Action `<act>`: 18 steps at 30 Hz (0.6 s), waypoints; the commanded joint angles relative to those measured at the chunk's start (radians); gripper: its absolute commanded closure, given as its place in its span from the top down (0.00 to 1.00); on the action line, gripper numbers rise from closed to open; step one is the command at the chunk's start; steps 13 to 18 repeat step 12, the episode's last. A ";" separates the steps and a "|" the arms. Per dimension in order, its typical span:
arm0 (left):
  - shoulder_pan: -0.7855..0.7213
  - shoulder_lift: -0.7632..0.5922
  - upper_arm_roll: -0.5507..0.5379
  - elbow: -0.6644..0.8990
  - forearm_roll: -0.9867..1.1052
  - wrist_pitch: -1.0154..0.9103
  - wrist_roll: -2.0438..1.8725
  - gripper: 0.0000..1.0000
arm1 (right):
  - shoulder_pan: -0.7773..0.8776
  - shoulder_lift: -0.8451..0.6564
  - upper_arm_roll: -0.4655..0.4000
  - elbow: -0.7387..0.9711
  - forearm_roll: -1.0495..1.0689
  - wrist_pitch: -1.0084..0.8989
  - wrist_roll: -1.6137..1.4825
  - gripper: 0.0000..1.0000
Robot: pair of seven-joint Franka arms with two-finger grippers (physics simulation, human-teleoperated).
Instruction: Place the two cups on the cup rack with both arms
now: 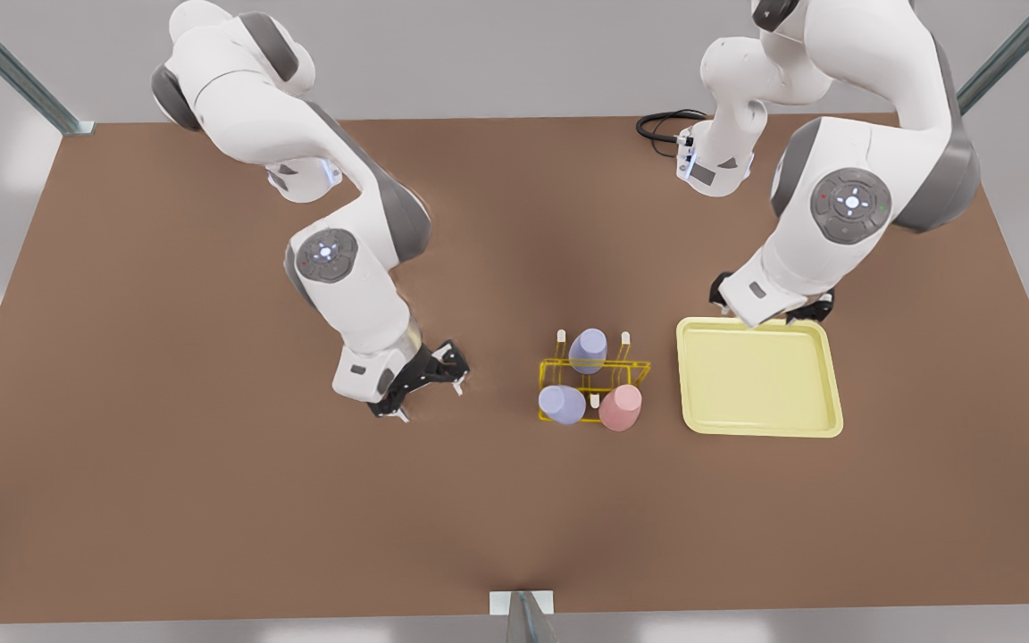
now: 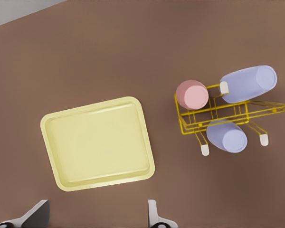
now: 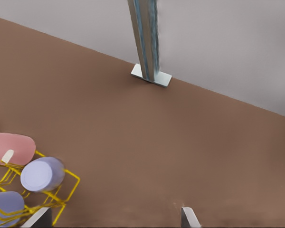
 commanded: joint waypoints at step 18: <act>0.011 0.006 0.003 0.000 -0.005 -0.069 -0.008 1.00 | -0.283 -0.504 -0.134 -0.339 0.001 -0.498 -0.222 1.00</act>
